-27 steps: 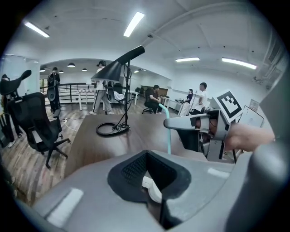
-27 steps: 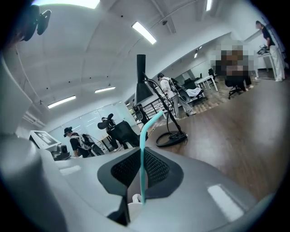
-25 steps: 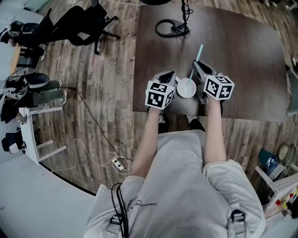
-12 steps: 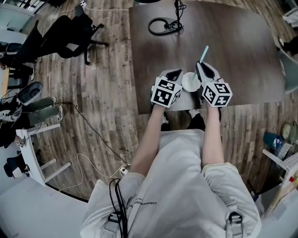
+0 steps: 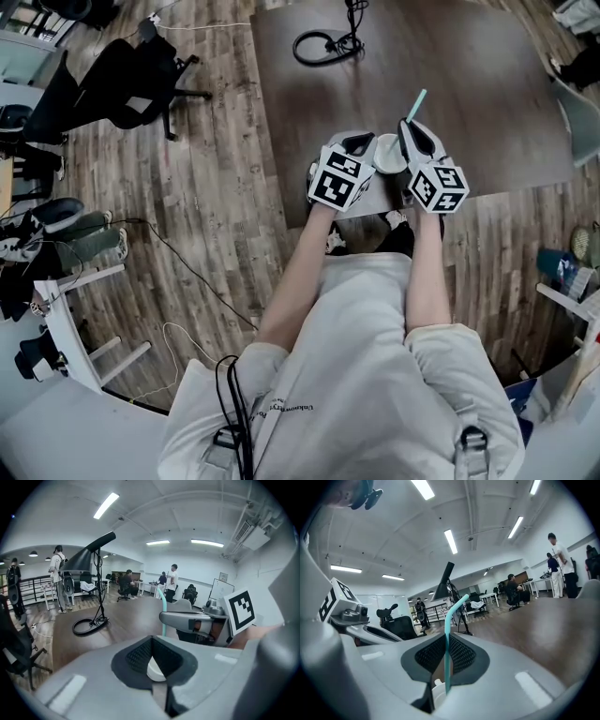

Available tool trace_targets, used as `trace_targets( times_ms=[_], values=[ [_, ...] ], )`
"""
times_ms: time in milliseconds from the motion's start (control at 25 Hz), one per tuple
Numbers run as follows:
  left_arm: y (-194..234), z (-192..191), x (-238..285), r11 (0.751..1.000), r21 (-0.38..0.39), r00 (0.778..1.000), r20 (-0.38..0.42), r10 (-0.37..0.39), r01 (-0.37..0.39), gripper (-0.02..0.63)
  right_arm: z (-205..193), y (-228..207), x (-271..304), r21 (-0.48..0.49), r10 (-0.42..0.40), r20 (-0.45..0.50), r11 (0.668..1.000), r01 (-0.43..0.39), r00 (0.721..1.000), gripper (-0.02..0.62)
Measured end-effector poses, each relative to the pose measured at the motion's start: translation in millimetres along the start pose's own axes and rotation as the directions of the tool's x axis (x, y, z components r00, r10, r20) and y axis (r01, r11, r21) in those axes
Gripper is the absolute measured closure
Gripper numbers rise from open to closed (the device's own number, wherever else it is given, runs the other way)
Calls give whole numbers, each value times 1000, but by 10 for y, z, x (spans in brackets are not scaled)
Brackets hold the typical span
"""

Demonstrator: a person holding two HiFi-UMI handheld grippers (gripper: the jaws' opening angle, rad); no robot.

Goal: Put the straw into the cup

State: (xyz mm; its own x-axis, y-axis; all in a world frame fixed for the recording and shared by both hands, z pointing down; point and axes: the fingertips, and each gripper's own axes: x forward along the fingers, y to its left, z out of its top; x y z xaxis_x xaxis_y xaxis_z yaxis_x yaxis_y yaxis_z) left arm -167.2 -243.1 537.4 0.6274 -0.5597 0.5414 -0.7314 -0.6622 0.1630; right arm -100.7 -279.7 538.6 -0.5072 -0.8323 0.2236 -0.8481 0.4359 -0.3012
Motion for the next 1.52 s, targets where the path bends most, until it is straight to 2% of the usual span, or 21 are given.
trace_targets(
  times_ms=[240,600,760,960,1520],
  values=[
    [-47,-2,-77,999,29,1000,-7,-24,24,606,-92,19,-83,-13,-31,15,999,31,999,548],
    [-140,-145,-159,997,56,998,-35,-56,58,606,-292,-38,-190,26,-95,33,995,95,995,547],
    [-105,-131,-221,997,55,999,-24,-49,50,606,-358,-18,-200,25,-112,29,993,111,993,548],
    [-95,-182,-249,997,69,998,-40,-42,45,606,-453,-93,-243,32,-179,25,984,178,984,548],
    [-107,-264,-215,997,56,998,-51,-46,49,606,-629,-51,-166,44,-153,-52,987,156,987,546]
  ],
)
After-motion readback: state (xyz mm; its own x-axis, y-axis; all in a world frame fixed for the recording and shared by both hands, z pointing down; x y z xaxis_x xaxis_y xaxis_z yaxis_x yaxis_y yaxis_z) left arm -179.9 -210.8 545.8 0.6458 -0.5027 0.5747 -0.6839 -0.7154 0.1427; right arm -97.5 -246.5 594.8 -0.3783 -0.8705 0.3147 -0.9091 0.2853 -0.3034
